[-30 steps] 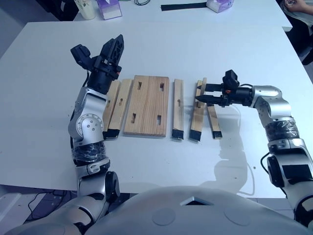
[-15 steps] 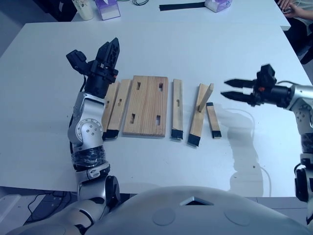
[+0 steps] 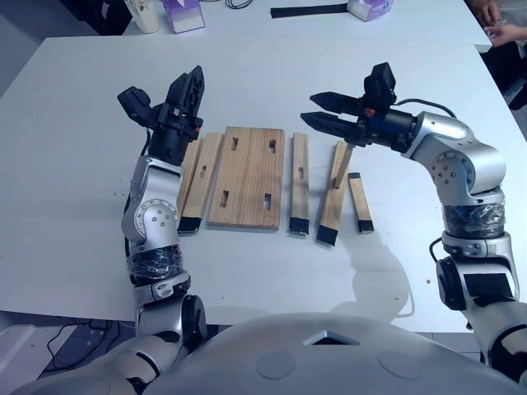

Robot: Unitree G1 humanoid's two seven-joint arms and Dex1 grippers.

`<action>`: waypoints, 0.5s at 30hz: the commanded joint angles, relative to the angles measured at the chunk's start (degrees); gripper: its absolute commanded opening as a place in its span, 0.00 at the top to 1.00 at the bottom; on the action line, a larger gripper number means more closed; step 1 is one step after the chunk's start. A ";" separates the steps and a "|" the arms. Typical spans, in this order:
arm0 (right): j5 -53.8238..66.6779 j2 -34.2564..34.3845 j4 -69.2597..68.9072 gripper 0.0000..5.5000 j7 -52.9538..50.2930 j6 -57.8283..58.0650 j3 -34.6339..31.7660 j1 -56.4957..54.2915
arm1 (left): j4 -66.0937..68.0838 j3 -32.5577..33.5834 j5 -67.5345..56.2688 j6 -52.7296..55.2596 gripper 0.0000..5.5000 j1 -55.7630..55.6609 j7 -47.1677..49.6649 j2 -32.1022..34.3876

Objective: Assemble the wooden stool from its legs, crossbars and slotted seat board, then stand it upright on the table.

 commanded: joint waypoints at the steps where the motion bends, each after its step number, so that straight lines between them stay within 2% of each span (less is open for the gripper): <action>1: 0.36 -0.03 0.72 0.52 -0.51 0.04 -0.87 -2.21 | -0.24 -0.37 0.47 -0.40 0.54 0.11 0.99 -0.84; 5: 5.81 0.78 -2.19 0.52 -0.66 2.64 -4.25 -3.76 | -0.12 -0.03 0.39 -0.56 0.54 0.15 0.94 -0.91; 8: 5.09 0.70 -1.92 0.52 -1.29 1.58 -3.94 -3.71 | -0.43 -0.12 0.43 -0.68 0.54 0.67 1.05 -1.22; 11: 1.13 -1.05 -0.44 0.52 0.07 -0.54 -0.21 -0.77 | -0.70 -0.39 0.51 -0.68 0.54 0.96 1.14 -1.48; 15: -9.48 -5.53 3.94 0.52 3.63 -7.49 9.33 6.49 | -0.71 -0.46 0.62 -0.62 0.54 0.95 1.20 -1.51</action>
